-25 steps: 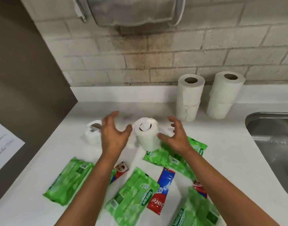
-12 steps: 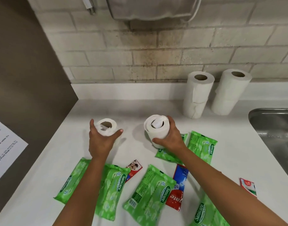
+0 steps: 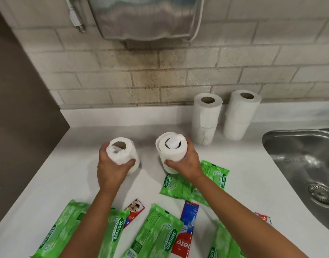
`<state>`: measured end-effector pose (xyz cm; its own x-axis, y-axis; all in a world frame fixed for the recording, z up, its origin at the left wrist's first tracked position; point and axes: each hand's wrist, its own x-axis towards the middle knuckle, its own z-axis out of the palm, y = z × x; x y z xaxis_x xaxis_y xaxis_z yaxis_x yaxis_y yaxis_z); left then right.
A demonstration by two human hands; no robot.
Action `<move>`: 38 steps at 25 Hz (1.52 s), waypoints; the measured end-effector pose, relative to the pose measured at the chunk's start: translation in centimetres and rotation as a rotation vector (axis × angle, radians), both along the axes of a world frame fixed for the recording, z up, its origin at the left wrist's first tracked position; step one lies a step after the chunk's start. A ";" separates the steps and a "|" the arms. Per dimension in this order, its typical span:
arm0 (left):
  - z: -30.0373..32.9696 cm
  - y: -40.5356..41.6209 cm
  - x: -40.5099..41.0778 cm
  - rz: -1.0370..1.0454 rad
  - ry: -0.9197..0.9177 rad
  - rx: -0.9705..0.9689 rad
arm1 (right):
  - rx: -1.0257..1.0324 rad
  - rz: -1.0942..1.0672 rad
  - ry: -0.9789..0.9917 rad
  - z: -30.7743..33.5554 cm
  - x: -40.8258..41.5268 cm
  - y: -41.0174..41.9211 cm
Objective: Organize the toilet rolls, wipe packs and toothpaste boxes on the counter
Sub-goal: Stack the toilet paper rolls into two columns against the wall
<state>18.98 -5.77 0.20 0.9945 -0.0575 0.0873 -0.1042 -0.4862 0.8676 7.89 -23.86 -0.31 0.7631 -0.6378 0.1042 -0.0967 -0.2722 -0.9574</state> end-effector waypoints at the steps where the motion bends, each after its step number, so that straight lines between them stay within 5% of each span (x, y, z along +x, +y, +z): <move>1: 1.0 -1.2 -0.4 -0.045 -0.011 -0.042 | -0.006 -0.026 -0.016 0.7 -0.1 -0.6; 10: 9.6 -15.3 -4.4 -0.392 -0.089 -0.230 | 0.004 -0.331 -0.266 8.4 -3.8 -11.5; 15: 12.4 -22.2 -5.1 -0.470 -0.132 -0.234 | -0.119 -0.448 -0.232 11.1 -5.1 -20.4; 22: 12.7 -27.8 -2.7 -0.430 -0.142 -0.263 | -0.159 -0.421 -0.255 12.4 -2.0 -27.9; 38: 9.9 -30.5 0.2 -0.452 -0.064 -0.133 | -0.136 -0.361 -0.193 8.9 0.4 -31.0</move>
